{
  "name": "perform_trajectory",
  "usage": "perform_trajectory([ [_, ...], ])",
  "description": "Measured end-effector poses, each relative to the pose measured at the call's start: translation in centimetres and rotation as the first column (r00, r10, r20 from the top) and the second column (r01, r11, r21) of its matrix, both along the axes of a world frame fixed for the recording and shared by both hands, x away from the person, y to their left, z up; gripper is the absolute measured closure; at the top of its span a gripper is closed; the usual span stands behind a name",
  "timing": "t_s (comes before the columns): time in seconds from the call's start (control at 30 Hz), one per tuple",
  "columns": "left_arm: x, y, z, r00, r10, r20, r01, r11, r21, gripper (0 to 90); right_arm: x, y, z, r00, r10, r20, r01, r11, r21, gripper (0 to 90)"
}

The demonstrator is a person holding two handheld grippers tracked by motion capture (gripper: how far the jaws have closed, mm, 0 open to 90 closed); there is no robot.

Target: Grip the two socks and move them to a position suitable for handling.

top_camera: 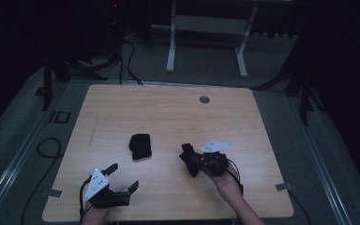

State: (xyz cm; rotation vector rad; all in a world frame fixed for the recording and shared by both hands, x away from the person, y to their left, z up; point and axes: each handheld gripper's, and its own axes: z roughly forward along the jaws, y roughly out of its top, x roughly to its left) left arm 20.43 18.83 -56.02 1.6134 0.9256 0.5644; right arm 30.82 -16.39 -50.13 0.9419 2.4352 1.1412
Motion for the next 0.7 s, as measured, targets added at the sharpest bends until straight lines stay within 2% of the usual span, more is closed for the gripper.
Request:
perform_trajectory([
  [0.1, 0.0, -0.5, 0.0, 0.9999, -0.016, -0.001, 0.016, 0.9999, -0.001, 0.1, -1.5, 0.2, -0.5, 0.9999, 0.004, 0.014, -0.004, 0.999, -0.036, 80.4],
  [0.17, 0.0, -1.1, -0.1, 0.9994, -0.035, -0.001, 0.035, 0.9993, 0.007, 0.1, -2.0, 0.3, -1.1, 0.9999, 0.015, -0.006, -0.015, 0.999, -0.031, 80.4],
  [0.2, 0.0, -1.4, -0.1, 0.9991, -0.042, 0.002, 0.042, 0.9991, 0.009, 0.1, -2.1, 0.4, -1.5, 0.9997, 0.020, -0.011, -0.021, 0.998, -0.051, 80.3],
  [0.27, 0.1, -2.0, 0.0, 0.9982, -0.060, 0.001, 0.060, 0.9982, 0.008, 0.1, -2.2, 0.7, -2.4, 0.9986, 0.030, -0.043, -0.032, 0.998, -0.057, 80.2],
  [0.33, 0.2, -2.3, 0.0, 0.9972, -0.075, -0.008, 0.075, 0.9972, 0.003, 0.1, -2.2, 0.8, -2.9, 0.9983, 0.029, -0.050, -0.033, 0.997, -0.075, 80.1],
  [0.37, 0.3, -2.9, 0.2, 0.9916, -0.126, -0.032, 0.126, 0.9920, 0.009, 0.1, -2.1, 1.0, -3.4, 0.9981, 0.029, -0.055, -0.033, 0.996, -0.087, 80.1],
  [0.4, 0.3, -3.2, 0.2, 0.9896, -0.140, -0.034, 0.141, 0.9900, 0.014, 5.4, -1.9, 1.2, -4.2, 0.9970, 0.025, -0.074, -0.031, 0.996, -0.085, 79.8],
  [0.47, 0.5, -4.0, 0.1, 0.9860, -0.162, -0.040, 0.162, 0.9866, 0.014, 5.4, -1.8, 1.4, -4.7, 0.9971, 0.025, -0.072, -0.032, 0.995, -0.094, 79.5],
  [0.53, 0.6, -4.3, 0.1, 0.9858, -0.162, -0.045, 0.163, 0.9864, 0.021, 5.9, -1.7, 1.5, -4.9, 0.9968, 0.022, -0.076, -0.029, 0.995, -0.092, 79.1],
  [0.57, 0.9, -5.0, 0.1, 0.9811, -0.180, -0.072, 0.181, 0.9832, 0.019, 5.9, -1.7, 1.6, -5.0, 0.9963, 0.029, -0.080, -0.037, 0.994, -0.098, 78.0],
  [0.63, 1.3, -5.3, 0.1, 0.9770, -0.193, -0.090, 0.196, 0.9803, 0.024, 8.1, -1.7, 1.5, -4.7, 0.9952, 0.040, -0.089, -0.047, 0.995, -0.084, 68.7],
  [0.7, 1.5, -5.8, 0.1, 0.9764, -0.190, -0.103, 0.195, 0.9801, 0.038, 14.6, -1.8, 1.2, -4.0, 0.9955, 0.048, -0.081, -0.052, 0.997, -0.053, 55.3],
])
